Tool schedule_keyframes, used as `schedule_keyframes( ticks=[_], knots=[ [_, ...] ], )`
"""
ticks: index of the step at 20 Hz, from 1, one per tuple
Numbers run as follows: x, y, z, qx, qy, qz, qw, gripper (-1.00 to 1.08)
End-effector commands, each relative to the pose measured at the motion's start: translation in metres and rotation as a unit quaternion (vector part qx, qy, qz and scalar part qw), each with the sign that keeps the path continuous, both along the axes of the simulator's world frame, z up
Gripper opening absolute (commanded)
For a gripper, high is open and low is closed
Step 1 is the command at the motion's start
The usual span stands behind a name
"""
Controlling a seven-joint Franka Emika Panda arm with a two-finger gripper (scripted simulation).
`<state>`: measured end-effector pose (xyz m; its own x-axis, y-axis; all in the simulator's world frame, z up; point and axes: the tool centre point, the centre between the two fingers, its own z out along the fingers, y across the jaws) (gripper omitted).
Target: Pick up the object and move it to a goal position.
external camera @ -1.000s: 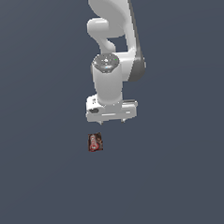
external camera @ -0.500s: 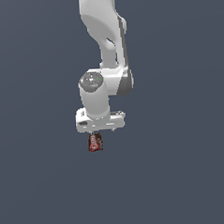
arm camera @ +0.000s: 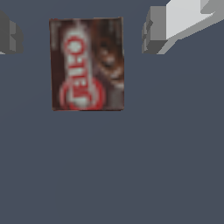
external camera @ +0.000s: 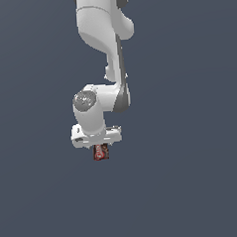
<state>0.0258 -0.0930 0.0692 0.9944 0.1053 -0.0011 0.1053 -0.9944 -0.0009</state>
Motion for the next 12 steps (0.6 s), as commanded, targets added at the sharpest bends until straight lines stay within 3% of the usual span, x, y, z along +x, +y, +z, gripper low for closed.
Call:
schedule_keyframes(
  ticks=[1, 12],
  knots=[
    [0.001, -0.003, -0.003, 0.000, -0.001, 0.002, 1.0000, 1.00],
    [0.000, -0.003, -0.030, 0.000, 0.000, 0.002, 1.0000, 1.00]
  ],
)
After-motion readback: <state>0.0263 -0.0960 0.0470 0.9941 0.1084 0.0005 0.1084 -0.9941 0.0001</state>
